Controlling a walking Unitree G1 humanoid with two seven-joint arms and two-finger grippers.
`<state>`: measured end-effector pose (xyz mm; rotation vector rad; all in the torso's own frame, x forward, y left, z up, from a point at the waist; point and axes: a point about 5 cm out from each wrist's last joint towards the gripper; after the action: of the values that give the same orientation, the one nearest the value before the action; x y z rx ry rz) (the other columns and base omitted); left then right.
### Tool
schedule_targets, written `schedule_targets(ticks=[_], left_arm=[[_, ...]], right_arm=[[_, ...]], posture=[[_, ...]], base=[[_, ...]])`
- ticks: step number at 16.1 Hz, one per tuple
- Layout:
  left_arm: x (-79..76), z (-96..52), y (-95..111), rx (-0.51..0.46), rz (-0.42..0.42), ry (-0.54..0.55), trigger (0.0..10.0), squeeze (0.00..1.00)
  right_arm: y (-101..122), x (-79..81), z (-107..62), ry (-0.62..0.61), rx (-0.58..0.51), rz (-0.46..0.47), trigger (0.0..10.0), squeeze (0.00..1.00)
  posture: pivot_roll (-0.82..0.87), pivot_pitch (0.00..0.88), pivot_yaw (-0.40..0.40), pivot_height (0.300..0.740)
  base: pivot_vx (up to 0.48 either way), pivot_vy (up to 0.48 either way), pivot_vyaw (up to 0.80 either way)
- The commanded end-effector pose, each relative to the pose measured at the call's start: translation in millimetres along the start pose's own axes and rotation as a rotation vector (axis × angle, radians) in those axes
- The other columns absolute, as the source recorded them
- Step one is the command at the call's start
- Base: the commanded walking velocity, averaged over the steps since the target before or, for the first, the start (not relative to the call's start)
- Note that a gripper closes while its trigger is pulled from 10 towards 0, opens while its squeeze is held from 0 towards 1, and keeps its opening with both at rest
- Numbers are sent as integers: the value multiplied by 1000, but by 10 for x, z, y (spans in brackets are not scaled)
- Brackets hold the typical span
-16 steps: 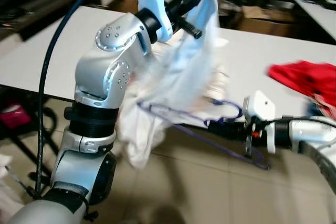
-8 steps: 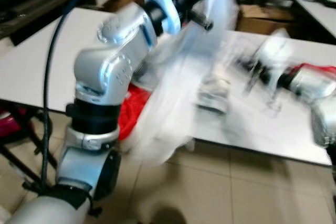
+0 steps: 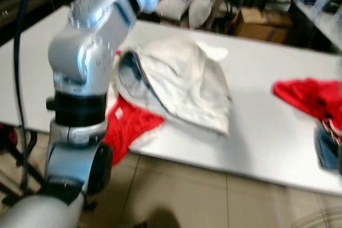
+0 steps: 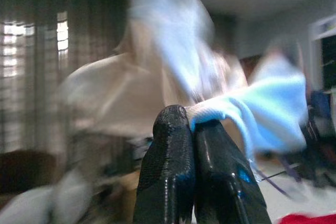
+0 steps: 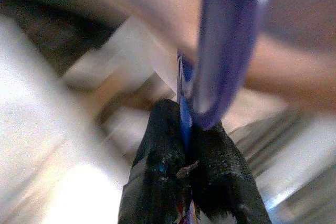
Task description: Hang hanger
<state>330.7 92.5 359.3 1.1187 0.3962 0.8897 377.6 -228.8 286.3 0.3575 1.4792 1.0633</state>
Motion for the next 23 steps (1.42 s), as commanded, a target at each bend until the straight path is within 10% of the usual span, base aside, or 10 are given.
schedule_targets(ticks=[1,6,14,15,23], left_arm=[[-21,-44,-263,97,29,37,10000,0],[-36,-521,-1495,558,135,209,10000,0],[136,-508,-1608,588,234,168,10000,0],[112,-510,-1576,581,210,95,10000,1000],[182,-627,-1505,631,186,-66,10000,1000]], right_arm=[[-258,505,-56,292,73,0,10000,0],[-472,1124,-876,757,157,122,10000,0],[-95,935,-1444,947,251,82,10000,0],[55,827,-1482,951,231,108,10000,0],[512,481,-1776,993,219,148,10000,0]], posture=[[-14,0,-95,740],[-38,0,-55,740],[-62,0,-34,740],[-64,0,-34,740],[-78,0,-26,740]], base=[[379,0,0],[361,0,0],[37,0,0],[0,0,0],[0,0,0]])
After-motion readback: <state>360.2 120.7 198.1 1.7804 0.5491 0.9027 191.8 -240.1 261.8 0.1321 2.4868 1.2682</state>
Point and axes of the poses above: a point about 5 cm out from each wrist's last joint towards the gripper, its own z axis pointing out of the wrist towards the gripper, its own y axis along the axis of the wrist's last joint, x = y × z, and after that the axes turned 1 degree about z, right-handed
